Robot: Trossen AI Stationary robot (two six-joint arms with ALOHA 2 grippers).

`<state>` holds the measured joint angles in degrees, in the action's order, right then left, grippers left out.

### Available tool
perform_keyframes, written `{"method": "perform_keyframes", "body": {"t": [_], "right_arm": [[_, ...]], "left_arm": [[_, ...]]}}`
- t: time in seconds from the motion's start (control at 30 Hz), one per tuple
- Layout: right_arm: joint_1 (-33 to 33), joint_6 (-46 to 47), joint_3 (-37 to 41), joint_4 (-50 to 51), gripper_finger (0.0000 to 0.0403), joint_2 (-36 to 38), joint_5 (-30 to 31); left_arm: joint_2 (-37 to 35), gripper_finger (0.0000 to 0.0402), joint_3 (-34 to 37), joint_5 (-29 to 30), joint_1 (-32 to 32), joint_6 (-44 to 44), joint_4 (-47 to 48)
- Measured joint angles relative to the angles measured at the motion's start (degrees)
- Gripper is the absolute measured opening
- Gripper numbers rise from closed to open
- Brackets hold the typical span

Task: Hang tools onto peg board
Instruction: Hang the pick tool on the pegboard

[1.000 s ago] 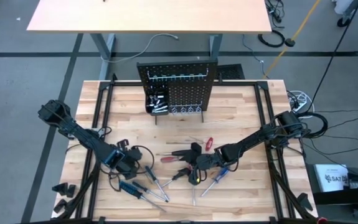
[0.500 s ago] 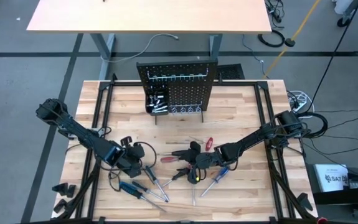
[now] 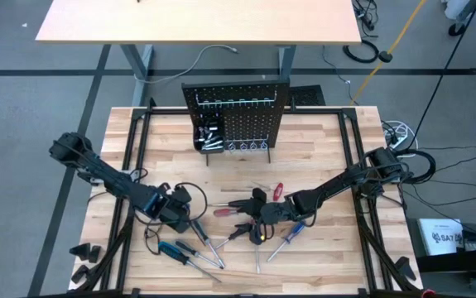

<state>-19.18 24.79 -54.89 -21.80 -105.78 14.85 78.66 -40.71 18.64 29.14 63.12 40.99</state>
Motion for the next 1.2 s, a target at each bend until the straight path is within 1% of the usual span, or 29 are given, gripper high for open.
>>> {"method": "perform_keyframes", "body": {"t": [0.03,0.13,0.23,0.47,0.6,0.7,0.8,0.97,1.2], "right_arm": [[0.0,0.01,0.0,0.04,0.0247,0.0,0.0],[0.0,0.01,0.0,0.02,0.0247,0.0,-0.01],[-0.04,0.01,0.0,0.02,0.0247,0.0,-0.02],[-0.03,0.01,0.0,0.13,0.0247,0.0,-0.02],[-0.04,0.01,0.0,0.16,0.0247,0.0,-0.03],[-0.04,0.03,0.0,0.15,0.0247,0.0,-0.11],[-0.04,0.07,0.0,0.17,0.0247,0.0,-0.24],[-0.04,0.06,0.0,0.22,0.0247,0.0,-0.24],[-0.04,0.05,0.0,0.24,0.0247,0.0,-0.23]], "left_arm": [[0.55,0.0128,0.0,0.94,-0.21,0.93,0.0],[2.92,0.0141,0.0,0.69,-0.93,1.1,-0.03],[5.51,0.0143,0.0,-1.51,-1.0,1.06,0.07],[9.91,0.0143,0.97,-2.71,-1.05,0.99,-0.93],[10.1,0.0143,3.31,-3.36,-1.0,0.88,-3.99],[9.96,0.0142,3.59,-3.74,-1.0,0.71,-4.27],[9.02,0.0132,3.99,-4.25,-1.07,-0.8,-4.97],[7.23,0.01,4.44,-5.08,-1.16,-1.08,-5.64],[7.24,0.0059,4.39,-4.61,-1.42,-0.85,-5.77]]}}
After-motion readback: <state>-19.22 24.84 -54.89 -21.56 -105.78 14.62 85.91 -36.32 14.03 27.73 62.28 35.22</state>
